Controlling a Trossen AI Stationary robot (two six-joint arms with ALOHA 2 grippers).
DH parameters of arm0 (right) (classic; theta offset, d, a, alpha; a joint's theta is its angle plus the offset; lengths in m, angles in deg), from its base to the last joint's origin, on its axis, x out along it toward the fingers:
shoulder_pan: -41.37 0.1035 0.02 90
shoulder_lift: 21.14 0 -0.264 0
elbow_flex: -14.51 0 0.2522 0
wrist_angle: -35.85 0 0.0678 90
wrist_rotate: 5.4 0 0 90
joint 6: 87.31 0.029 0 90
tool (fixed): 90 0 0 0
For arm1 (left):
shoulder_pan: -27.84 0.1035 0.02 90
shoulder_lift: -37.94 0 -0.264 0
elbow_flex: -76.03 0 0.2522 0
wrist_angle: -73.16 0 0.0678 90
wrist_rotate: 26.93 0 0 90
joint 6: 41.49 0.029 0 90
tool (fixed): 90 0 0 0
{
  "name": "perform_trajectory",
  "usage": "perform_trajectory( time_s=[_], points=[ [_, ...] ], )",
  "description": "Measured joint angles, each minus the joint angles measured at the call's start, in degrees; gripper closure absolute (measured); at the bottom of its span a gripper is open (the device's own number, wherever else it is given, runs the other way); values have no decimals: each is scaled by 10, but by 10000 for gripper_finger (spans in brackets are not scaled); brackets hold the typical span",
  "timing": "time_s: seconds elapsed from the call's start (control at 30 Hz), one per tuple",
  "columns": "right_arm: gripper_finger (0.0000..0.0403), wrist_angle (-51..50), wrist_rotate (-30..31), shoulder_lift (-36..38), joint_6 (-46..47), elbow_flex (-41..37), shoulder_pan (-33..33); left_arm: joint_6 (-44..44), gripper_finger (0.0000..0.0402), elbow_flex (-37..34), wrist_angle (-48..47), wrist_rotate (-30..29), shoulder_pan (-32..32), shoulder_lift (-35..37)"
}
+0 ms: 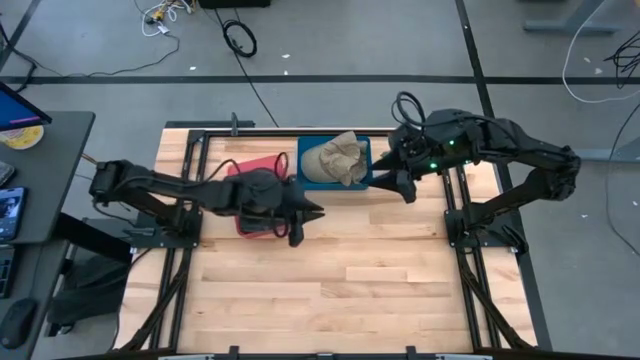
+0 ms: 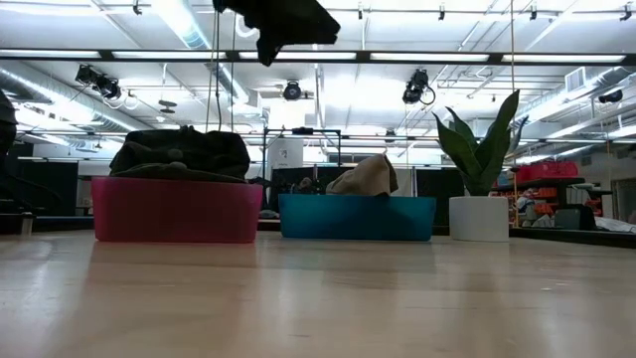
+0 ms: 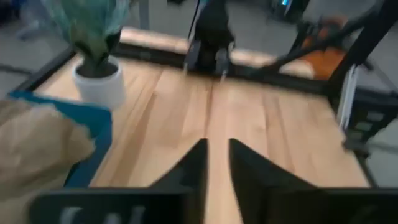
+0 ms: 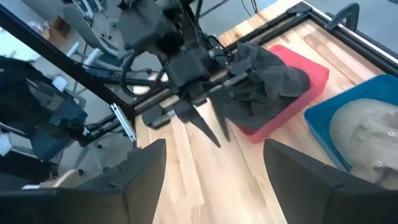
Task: Pick & Place hat
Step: Return to Home Position
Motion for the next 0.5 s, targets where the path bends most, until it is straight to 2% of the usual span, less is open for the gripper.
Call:
perform_trajectory(
  time_s=[0.07, 0.13, 0.27, 0.37, 0.5],
  points=[
    [130, -7, 0, 2, -4, 0, 0, 0, 372, -28, 68, -2, -5, 1],
    [130, -18, 0, 3, -7, 0, 0, -1, 392, -52, 127, -2, -7, 1],
    [130, -25, 0, 4, -7, 0, 0, 1, 398, -84, 211, -1, -7, 3],
    [130, -24, 1, 4, -6, 0, 0, 14, 398, -98, 223, -1, -5, 25],
    [130, -27, 2, 4, 1, 0, 0, 22, 398, -132, 219, -1, 5, 91]
  ],
)
